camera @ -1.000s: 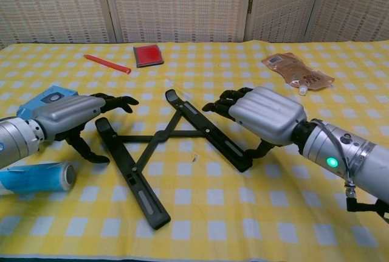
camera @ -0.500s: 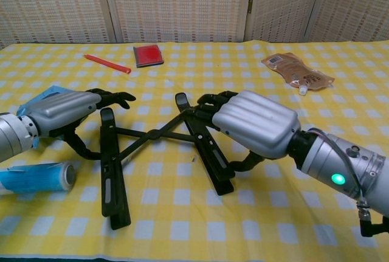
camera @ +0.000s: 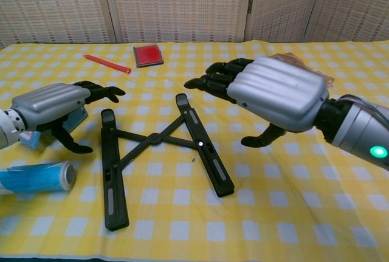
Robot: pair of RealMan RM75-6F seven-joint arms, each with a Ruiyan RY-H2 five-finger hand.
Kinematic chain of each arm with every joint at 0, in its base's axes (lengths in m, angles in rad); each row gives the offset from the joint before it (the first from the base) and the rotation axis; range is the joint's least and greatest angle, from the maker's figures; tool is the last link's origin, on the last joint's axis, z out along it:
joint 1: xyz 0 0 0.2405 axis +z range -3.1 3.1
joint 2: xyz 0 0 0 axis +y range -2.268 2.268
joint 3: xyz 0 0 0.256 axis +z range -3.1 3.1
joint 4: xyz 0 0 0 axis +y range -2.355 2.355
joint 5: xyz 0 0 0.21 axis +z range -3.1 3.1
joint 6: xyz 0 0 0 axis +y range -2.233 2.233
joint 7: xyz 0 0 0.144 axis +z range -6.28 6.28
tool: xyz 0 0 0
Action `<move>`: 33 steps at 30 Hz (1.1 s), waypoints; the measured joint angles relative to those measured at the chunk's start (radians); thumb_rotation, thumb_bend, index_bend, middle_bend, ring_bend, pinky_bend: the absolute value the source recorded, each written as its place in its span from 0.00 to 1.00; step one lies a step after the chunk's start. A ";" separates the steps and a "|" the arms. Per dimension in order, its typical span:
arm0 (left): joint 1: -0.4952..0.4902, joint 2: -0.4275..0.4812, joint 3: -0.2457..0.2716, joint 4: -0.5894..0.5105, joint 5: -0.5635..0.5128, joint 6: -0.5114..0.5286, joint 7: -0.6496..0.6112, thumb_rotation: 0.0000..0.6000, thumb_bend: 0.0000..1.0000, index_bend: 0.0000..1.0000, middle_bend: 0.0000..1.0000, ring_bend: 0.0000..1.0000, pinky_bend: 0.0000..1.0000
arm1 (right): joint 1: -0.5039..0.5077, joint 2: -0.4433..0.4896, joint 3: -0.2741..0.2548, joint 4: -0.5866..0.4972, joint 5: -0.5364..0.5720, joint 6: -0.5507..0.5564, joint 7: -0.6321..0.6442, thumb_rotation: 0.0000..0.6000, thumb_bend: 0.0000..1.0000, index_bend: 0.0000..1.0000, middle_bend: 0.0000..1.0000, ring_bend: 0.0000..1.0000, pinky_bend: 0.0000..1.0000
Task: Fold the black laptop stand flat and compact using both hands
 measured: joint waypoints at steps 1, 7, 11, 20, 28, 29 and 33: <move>-0.001 -0.002 -0.002 0.008 -0.002 -0.001 0.008 1.00 0.19 0.07 0.18 0.10 0.00 | 0.002 -0.001 0.001 0.001 0.003 -0.006 -0.007 1.00 0.23 0.04 0.16 0.09 0.16; -0.015 -0.038 -0.014 0.079 -0.016 -0.020 0.025 1.00 0.19 0.07 0.18 0.10 0.00 | 0.010 -0.029 0.011 0.037 0.016 -0.031 -0.037 1.00 0.23 0.00 0.13 0.06 0.10; -0.024 -0.066 -0.021 0.117 -0.026 -0.036 0.011 1.00 0.19 0.07 0.18 0.10 0.00 | 0.016 -0.063 0.010 0.074 0.019 -0.045 -0.041 1.00 0.22 0.00 0.12 0.05 0.10; -0.031 -0.082 -0.023 0.133 -0.027 -0.043 -0.020 1.00 0.19 0.07 0.18 0.10 0.00 | 0.014 -0.169 -0.013 0.206 -0.006 -0.024 -0.007 1.00 0.21 0.09 0.29 0.25 0.26; -0.030 -0.082 -0.017 0.128 -0.020 -0.038 -0.026 1.00 0.19 0.06 0.17 0.10 0.00 | 0.017 -0.239 -0.036 0.350 -0.044 0.008 0.074 1.00 0.20 0.30 0.50 0.43 0.43; -0.030 -0.083 -0.017 0.128 -0.020 -0.039 -0.027 1.00 0.19 0.06 0.17 0.10 0.00 | 0.018 -0.249 -0.039 0.370 -0.050 0.014 0.084 1.00 0.20 0.31 0.51 0.44 0.44; -0.030 -0.084 -0.017 0.130 -0.022 -0.041 -0.030 1.00 0.19 0.06 0.17 0.10 0.00 | 0.022 -0.280 -0.044 0.430 -0.063 0.029 0.109 1.00 0.20 0.31 0.52 0.45 0.44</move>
